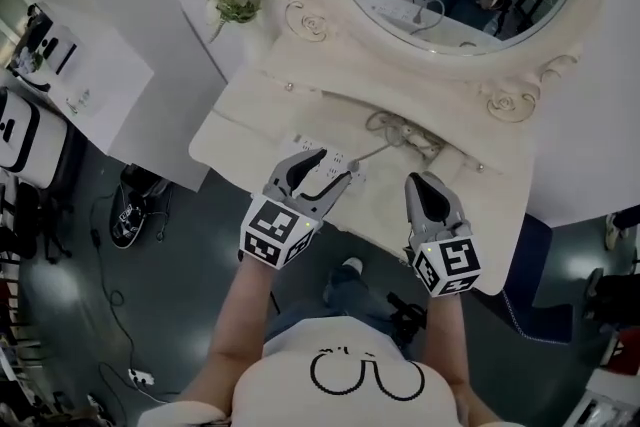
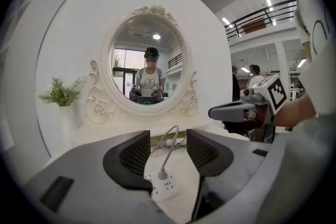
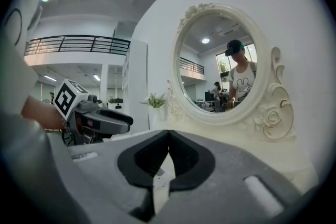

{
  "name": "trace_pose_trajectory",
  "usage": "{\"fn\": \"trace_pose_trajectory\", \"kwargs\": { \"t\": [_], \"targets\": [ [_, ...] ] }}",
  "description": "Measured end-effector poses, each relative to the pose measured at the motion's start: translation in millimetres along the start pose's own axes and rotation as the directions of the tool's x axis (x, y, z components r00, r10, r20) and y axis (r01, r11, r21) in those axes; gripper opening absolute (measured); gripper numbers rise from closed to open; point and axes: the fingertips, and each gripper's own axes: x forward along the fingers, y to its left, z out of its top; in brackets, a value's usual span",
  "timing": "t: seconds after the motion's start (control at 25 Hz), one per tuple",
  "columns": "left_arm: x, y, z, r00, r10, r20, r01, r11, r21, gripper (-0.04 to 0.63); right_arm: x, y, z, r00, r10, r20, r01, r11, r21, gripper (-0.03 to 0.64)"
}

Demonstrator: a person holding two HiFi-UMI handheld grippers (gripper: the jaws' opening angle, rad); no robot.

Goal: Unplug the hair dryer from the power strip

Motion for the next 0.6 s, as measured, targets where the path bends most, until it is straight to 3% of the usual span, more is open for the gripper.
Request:
{"fn": "trace_pose_trajectory", "kwargs": {
  "t": [0.16,0.32,0.4,0.6],
  "targets": [
    [30,2,-27,0.992,-0.064,-0.105,0.066,0.998,0.008,0.213,14,-14,-20,0.999,-0.004,-0.053,0.005,1.000,0.027,-0.003],
    [51,-1,-57,0.972,-0.129,-0.197,0.133,0.991,0.006,0.213,18,-23,-48,0.991,-0.019,-0.134,0.031,0.996,0.088,0.005],
    [60,-2,-72,0.957,-0.164,-0.239,0.169,0.986,-0.001,0.213,19,-20,-62,0.985,0.004,-0.171,0.016,0.993,0.117,0.119],
    [86,4,-110,0.902,-0.238,-0.360,0.263,0.965,0.022,0.212,30,-8,-93,0.969,0.074,-0.238,-0.047,0.992,0.119,0.240]
  ]
}}
